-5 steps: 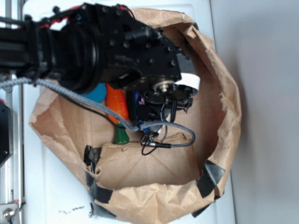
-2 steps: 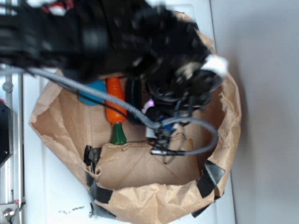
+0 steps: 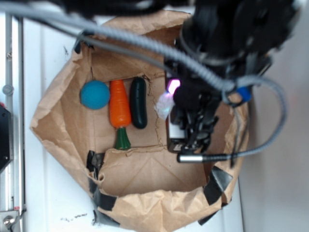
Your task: Grab the white paper.
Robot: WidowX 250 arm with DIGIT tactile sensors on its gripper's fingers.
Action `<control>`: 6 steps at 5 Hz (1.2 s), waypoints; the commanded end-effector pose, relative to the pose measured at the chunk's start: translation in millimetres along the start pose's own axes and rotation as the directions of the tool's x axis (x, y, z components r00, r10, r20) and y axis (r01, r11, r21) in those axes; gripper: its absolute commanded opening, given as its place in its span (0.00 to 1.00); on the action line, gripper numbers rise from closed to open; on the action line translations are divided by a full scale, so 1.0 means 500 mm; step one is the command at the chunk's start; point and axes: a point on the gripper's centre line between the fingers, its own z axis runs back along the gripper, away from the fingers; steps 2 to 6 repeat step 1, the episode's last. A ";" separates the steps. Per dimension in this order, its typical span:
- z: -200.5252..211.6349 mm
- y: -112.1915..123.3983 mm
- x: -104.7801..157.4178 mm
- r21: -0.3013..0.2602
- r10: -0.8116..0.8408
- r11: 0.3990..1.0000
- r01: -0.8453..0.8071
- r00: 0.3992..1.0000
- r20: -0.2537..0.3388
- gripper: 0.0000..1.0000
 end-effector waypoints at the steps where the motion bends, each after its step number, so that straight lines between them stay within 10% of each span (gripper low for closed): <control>1: 0.082 -0.004 -0.041 0.116 -0.022 0.993 -0.001 0.980 0.199 0.00; 6: 0.082 -0.004 -0.041 0.116 -0.022 0.993 -0.001 0.980 0.199 0.00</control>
